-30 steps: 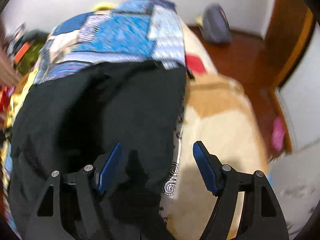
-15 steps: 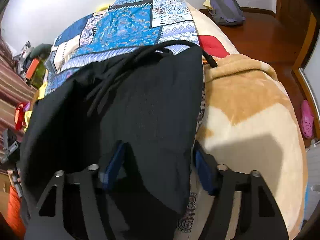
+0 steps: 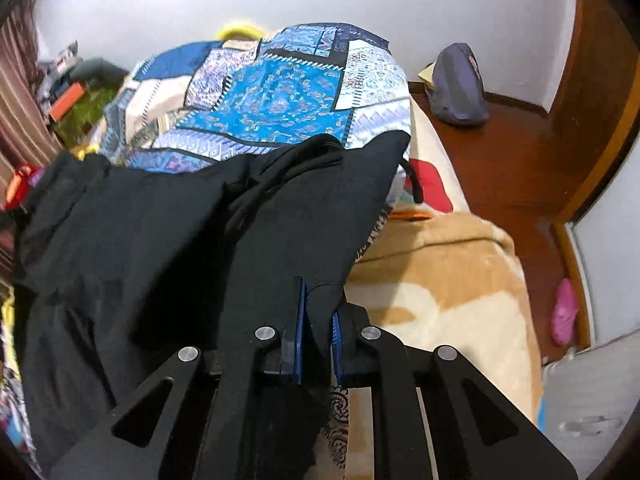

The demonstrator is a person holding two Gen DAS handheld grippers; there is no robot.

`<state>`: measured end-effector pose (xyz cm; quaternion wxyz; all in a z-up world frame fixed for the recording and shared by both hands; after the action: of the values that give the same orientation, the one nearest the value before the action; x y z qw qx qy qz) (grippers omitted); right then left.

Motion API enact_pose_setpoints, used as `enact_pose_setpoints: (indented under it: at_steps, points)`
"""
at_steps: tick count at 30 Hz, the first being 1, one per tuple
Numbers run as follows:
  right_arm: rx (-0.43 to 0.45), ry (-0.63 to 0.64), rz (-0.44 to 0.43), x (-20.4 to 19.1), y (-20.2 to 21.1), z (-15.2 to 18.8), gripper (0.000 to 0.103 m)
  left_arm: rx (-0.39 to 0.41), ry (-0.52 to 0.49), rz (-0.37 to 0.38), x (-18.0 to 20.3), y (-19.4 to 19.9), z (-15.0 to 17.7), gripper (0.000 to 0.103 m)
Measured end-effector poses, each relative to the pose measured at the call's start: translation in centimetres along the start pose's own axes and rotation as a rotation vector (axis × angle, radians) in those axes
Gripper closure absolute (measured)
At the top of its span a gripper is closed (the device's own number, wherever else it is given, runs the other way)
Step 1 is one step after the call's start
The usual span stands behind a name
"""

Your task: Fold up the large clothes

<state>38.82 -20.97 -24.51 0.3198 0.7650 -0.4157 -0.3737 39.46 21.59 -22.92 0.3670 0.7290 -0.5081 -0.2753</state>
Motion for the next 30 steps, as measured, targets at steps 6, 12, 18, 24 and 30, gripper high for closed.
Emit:
enact_pose_setpoints:
  at_steps: [6, 12, 18, 24, 30]
  points:
    - [-0.065, -0.062, 0.105, 2.1, -2.0, 0.0, 0.082, -0.064, 0.015, -0.069, -0.9, -4.2, 0.5, 0.095]
    - [-0.023, -0.04, 0.184, 1.9, 1.7, 1.3, 0.082, -0.07, -0.09, -0.338, -2.5, -5.7, 3.6, 0.089]
    - [0.079, 0.005, 0.191, -0.2, 7.1, 2.0, 0.082, -0.033, -0.113, -0.285, -4.6, -0.6, 4.8, 0.089]
    - [0.162, 0.02, 0.125, -3.3, 11.6, 3.3, 0.058, 0.069, -0.141, -0.277, -4.8, 6.6, 6.3, 0.044]
    - [0.189, 0.121, 0.105, -7.0, 14.6, 5.3, 0.057, 0.124, -0.128, -0.218, -5.5, 12.7, 9.2, 0.027]
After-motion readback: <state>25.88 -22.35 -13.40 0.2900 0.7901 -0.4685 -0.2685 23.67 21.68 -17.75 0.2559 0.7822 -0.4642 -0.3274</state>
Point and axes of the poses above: each gripper's, at about its wrist camera, not at the fingertips, and y roughly against the way its jaws point, x to its right, z to its underside, the point moved 2 cm from there along -y, roughly the way its jaws point, and after that the axes turned 14 degrees about -z, right-handed, at the moved point
